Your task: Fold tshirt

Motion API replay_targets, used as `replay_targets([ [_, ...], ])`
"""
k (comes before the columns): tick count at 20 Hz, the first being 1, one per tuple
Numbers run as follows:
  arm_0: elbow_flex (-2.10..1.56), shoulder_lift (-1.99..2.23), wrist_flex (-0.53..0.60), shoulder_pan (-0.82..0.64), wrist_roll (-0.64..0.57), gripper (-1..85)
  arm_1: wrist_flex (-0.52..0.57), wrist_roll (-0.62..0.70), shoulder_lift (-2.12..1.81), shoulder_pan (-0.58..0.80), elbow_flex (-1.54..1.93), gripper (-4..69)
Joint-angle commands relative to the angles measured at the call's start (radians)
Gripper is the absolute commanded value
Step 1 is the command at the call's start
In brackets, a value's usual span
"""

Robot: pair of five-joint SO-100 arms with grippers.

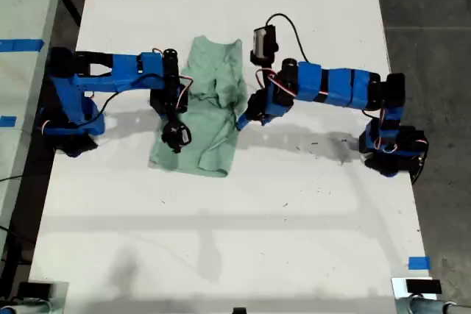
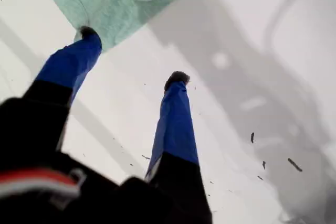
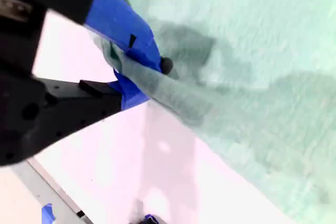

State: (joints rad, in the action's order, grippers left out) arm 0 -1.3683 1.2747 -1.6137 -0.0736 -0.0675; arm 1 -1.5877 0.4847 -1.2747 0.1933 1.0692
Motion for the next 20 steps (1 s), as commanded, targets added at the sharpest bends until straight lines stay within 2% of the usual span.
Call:
replay_targets([
  [1, 0.275, -0.129, -0.074, 0.046, -0.011, 0.0, 0.018, 0.003, -0.094, -0.008, -0.003, 24.2],
  [2, 0.367, -0.195, -0.101, 0.052, -0.015, 0.0, 0.02, 0.003, -0.094, -0.008, -0.003, 24.2],
  [5, 0.557, -0.316, -0.086, 0.074, -0.049, 0.0, 0.02, 0.003, -0.094, -0.008, -0.003, 24.1],
  [9, 0.503, -0.325, 0.06, 0.077, -0.095, 0.4, 0.02, -0.003, -0.094, -0.011, 0.002, 24.1],
  [11, 0.497, -0.39, 0.078, 0.069, -0.094, 4.3, 0.018, -0.005, -0.097, -0.012, 0.003, 24.1],
  [12, 0.497, -0.428, 0.097, 0.066, -0.095, 13.8, 0.018, -0.006, -0.098, -0.014, 0.006, 24.1],
  [15, 0.494, -0.522, 0.155, 0.054, -0.095, 23.4, 0.018, -0.008, -0.104, -0.015, 0.018, 24.1],
  [17, 0.506, -0.523, 0.124, 0.052, -0.091, 25.5, 0.018, -0.011, -0.12, -0.015, 0.038, 24.1],
  [20, 0.505, -0.382, -0.005, 0.055, -0.083, 26.3, 0.029, -0.009, -0.147, -0.008, 0.078, 24.1],
])
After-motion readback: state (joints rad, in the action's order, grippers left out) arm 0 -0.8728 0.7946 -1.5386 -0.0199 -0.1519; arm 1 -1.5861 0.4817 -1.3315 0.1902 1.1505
